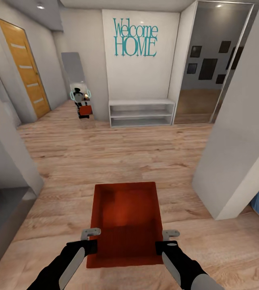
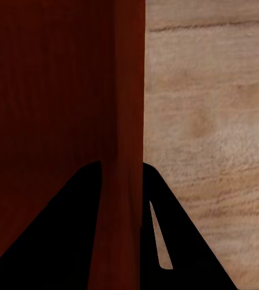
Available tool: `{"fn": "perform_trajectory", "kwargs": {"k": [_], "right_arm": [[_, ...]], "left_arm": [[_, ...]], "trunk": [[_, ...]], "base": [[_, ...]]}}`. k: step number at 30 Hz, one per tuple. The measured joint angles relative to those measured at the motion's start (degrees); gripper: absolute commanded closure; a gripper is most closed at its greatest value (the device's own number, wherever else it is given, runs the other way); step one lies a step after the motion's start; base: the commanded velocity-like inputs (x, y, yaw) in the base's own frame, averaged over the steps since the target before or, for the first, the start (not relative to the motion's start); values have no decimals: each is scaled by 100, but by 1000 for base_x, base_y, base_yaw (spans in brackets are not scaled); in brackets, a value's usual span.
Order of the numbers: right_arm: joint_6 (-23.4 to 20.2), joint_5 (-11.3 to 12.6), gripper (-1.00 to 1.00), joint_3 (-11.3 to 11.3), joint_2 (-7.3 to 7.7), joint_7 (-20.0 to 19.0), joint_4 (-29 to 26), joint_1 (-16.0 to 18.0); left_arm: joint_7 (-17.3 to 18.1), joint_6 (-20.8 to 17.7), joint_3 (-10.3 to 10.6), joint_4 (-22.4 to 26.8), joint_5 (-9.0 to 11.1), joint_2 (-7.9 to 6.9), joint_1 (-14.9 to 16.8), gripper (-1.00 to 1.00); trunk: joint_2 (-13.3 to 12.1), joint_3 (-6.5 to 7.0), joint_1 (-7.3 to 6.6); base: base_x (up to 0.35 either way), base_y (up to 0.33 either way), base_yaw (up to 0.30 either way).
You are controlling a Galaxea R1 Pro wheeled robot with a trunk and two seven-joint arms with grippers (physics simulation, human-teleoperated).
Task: Move the two storage containers from the living room to the garage. In the garage, place one container on the floor and stack the other container on top of it (either order is fine).
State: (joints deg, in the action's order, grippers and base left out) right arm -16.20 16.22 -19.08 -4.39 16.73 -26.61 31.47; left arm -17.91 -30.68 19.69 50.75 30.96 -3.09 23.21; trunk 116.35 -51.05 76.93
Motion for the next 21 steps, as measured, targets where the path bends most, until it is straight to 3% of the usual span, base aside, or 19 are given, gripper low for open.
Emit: {"fn": "perform_trajectory", "kwargs": {"k": [21], "right_arm": [[-2, -5, 100, 3, 0, -4, 0, 0]], "left_arm": [[0, -3, -1, 1, -1, 0, 0, 100]], "trunk": [[0, 4, 0]], "base": [[341, 92, 0]]}}
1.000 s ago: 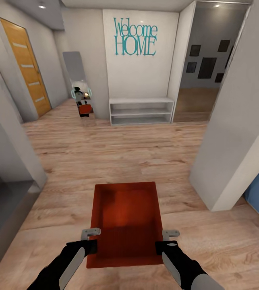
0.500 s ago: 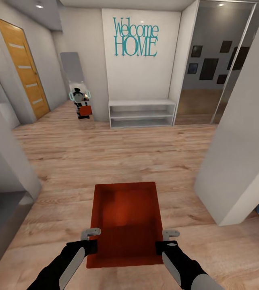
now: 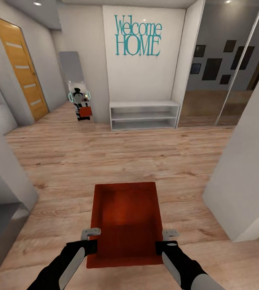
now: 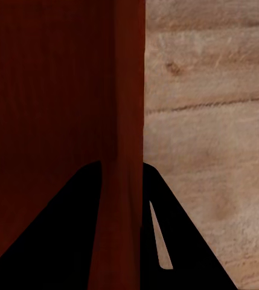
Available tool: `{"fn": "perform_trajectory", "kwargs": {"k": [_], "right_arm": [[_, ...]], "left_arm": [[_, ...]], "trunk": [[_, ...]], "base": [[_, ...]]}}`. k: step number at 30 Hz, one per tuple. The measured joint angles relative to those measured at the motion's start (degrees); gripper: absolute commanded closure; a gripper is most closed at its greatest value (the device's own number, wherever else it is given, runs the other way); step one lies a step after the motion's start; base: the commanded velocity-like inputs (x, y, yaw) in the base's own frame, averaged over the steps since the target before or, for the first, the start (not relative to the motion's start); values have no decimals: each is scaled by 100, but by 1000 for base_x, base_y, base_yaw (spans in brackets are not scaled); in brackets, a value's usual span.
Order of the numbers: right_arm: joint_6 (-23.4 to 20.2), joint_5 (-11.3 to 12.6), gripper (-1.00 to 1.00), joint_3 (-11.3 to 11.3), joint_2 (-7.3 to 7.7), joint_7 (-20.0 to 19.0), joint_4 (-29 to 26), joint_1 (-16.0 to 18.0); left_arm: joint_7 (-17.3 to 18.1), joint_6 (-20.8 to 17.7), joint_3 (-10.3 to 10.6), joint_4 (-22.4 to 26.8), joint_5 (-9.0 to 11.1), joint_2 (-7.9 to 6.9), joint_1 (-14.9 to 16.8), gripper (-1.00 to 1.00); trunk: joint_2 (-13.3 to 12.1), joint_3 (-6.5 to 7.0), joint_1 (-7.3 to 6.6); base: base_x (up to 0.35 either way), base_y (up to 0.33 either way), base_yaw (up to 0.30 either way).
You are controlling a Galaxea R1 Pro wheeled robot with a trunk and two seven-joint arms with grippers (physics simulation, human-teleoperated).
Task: Move the two storage containers from the living room to the garage. In the garage, place one container on the floor and stack the other container on top of it (either order is fine).
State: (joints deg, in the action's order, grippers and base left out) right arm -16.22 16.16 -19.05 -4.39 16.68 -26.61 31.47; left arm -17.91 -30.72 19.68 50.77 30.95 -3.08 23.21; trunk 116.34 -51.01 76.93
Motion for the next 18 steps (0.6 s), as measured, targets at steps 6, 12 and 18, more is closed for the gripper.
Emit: {"fn": "perform_trajectory", "kwargs": {"k": [6, 12, 18], "right_arm": [[0, 1, 100, -1, 0, 1, 0, 0], [-1, 1, 100, 0, 0, 0, 0, 0], [-1, -2, 100, 1, -1, 1, 0, 0]], "left_arm": [[0, 0, 0, 0, 0, 0, 0, 100], [0, -2, -1, 0, 0, 0, 0, 100], [0, 0, -2, -1, 2, 0, 0, 100]], "trunk": [[0, 0, 0], [0, 0, 0], [0, 0, 0]], "base": [[341, 129, 0], [341, 121, 0], [342, 116, 0]]}}
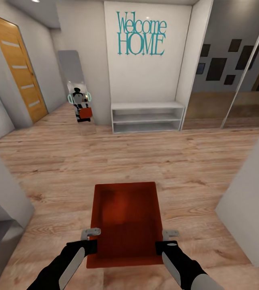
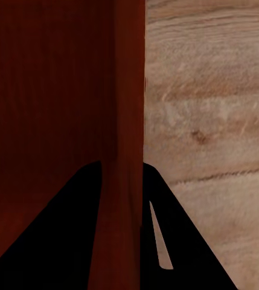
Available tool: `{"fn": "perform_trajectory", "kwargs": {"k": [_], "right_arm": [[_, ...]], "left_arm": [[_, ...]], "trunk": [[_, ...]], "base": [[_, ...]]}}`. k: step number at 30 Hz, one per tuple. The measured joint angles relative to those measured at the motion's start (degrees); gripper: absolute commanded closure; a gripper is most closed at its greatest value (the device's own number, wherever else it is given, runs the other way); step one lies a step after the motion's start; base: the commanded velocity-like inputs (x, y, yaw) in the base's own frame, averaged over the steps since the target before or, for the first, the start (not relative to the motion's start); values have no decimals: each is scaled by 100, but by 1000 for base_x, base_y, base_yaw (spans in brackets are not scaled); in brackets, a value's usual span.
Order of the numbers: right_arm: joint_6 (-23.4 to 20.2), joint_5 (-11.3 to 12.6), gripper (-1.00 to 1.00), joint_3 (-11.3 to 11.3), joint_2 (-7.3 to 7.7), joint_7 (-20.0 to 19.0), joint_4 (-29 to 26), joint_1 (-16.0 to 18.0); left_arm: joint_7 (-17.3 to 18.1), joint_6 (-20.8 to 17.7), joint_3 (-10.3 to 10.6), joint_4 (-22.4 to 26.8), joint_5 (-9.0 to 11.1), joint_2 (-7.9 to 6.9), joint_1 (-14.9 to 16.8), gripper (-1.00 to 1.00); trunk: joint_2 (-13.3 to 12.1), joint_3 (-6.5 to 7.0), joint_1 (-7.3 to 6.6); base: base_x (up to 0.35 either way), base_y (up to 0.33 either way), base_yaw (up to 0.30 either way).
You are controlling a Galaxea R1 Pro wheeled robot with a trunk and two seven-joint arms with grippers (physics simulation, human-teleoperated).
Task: Move the two storage containers from the living room to the garage. In the garage, place one container on the floor and stack the other container on top of it (either order is fine).
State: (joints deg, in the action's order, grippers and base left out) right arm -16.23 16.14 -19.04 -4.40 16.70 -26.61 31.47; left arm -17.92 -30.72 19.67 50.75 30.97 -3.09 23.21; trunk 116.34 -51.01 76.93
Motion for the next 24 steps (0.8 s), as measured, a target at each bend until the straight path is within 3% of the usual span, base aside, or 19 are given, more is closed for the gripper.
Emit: {"fn": "perform_trajectory", "kwargs": {"k": [24], "right_arm": [[2, 5, 100, -4, 1, 1, 0, 0]], "left_arm": [[0, 3, 4, -1, 0, 0, 0, 100]], "trunk": [[0, 21, 0]], "base": [[342, 116, 0]]}}
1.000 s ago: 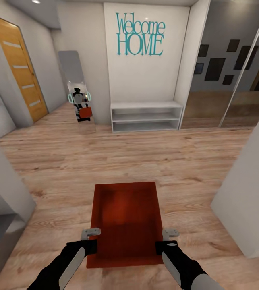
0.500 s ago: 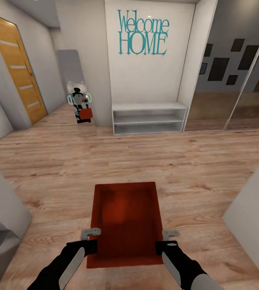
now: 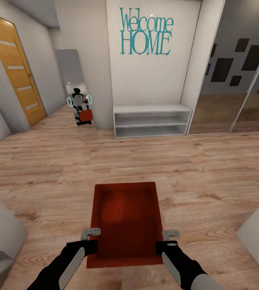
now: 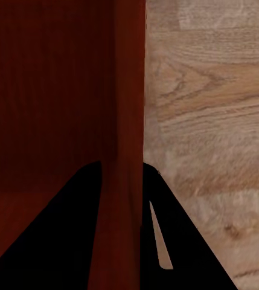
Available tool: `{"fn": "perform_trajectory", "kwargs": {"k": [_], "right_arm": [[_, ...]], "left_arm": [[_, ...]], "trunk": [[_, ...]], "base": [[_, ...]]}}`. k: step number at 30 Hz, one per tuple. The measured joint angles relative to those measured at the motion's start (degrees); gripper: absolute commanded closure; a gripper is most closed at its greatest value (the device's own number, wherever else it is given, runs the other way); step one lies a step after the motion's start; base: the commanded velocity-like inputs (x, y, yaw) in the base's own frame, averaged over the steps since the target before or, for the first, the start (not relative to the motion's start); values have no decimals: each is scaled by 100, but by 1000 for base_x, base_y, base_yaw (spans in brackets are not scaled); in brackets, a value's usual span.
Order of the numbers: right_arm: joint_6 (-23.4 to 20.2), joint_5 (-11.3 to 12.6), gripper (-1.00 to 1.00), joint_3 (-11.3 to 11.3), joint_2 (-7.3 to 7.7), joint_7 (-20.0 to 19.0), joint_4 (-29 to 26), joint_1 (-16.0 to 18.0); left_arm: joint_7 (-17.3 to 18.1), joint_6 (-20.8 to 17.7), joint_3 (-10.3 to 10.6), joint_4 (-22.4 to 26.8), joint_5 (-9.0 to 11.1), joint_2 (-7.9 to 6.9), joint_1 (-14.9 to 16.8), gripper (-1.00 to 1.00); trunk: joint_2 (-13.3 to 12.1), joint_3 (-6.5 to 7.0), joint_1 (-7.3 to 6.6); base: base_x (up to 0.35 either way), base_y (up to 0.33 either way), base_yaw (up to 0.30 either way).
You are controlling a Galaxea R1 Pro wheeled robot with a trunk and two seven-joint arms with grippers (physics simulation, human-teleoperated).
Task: Move the two storage containers from the living room to the garage. In the garage, place one container on the floor and stack the other container on top of it (either order is fine).
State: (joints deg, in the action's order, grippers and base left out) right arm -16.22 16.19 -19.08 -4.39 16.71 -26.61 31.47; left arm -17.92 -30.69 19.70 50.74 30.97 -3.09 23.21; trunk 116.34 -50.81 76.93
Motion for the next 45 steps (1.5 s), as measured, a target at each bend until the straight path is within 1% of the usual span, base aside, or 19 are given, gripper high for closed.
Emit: {"fn": "perform_trajectory", "kwargs": {"k": [37, 41, 45], "right_arm": [[1, 6, 100, -3, 0, 2, 0, 0], [2, 5, 100, -2, 0, 2, 1, 0], [2, 5, 100, -2, 0, 2, 1, 0]], "left_arm": [[-1, -2, 0, 2, -2, 0, 0, 100], [0, -1, 1, 1, -2, 0, 0, 100], [0, 0, 1, 1, -2, 0, 0, 100]], "trunk": [[0, 0, 0], [0, 0, 0], [0, 0, 0]], "base": [[341, 128, 0], [341, 149, 73], [341, 149, 213]]}}
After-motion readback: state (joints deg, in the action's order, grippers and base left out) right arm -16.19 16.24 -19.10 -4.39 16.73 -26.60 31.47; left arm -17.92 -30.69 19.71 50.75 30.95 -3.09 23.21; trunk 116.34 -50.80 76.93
